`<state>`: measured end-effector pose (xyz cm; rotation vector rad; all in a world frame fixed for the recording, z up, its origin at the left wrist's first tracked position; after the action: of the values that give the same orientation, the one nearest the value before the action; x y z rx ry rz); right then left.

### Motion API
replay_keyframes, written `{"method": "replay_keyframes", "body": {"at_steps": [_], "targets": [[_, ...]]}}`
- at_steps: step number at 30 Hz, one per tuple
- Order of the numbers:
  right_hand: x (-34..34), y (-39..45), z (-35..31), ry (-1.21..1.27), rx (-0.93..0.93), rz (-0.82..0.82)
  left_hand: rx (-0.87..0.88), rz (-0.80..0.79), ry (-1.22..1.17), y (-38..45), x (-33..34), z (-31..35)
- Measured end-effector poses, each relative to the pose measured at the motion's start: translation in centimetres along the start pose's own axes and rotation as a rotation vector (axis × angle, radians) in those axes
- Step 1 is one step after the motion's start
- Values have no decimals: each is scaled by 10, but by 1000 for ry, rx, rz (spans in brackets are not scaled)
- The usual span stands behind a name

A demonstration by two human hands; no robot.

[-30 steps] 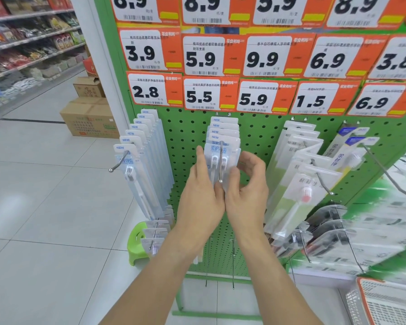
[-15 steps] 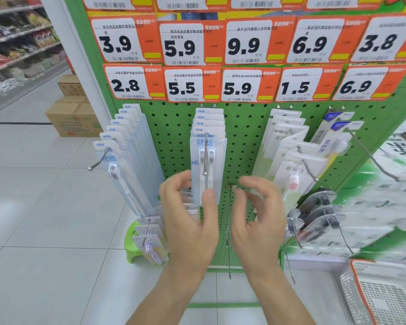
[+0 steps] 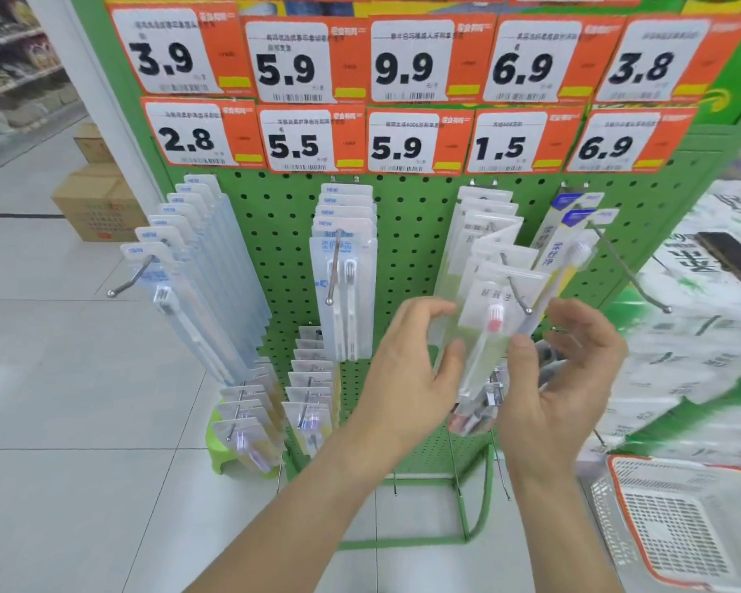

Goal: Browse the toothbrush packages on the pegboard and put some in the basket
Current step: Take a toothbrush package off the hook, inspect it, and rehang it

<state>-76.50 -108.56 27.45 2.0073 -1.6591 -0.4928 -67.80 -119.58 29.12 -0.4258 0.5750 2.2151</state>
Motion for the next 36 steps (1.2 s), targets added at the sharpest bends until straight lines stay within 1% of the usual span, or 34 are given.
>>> {"method": "replay_keyframes", "body": {"at_steps": [4, 6, 13, 16, 19, 23, 26, 29, 36], "targets": [[10, 14, -3, 87, 86, -145, -19, 85, -93, 13, 3, 9], [12, 19, -3, 110, 131, -182, -18, 113, -143, 15, 5, 13], [8, 25, -1, 107, 167, -233, -45, 194, -234, 12, 9, 11], [4, 26, -3, 168, 194, -254, -33, 235, -277, 6, 11, 13], [1, 26, -7, 256, 230, -285, 13, 254, -260, 1, 13, 15], [-6, 25, -12, 348, 231, -309, 43, 306, -253, -13, 21, 19], [-12, 22, -15, 376, 222, -282, 130, 340, -178, -22, 22, 28], [-17, 19, -19, 375, 226, -274, 153, 330, -149, -28, 23, 30], [-20, 16, -26, 338, 273, -208, 110, 225, -261, -28, 21, 33]]}}
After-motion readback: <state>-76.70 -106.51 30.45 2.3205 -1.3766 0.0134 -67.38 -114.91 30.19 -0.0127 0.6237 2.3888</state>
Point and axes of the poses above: each hand's wrist, its own y-axis towards the middle knuckle, its own x-axis out of the palm, z = x × y, the point moved 3 cm from there along y, towards the middle knuckle, and after that the axes turned 3 degrees about -z, right-handed, at the moved point
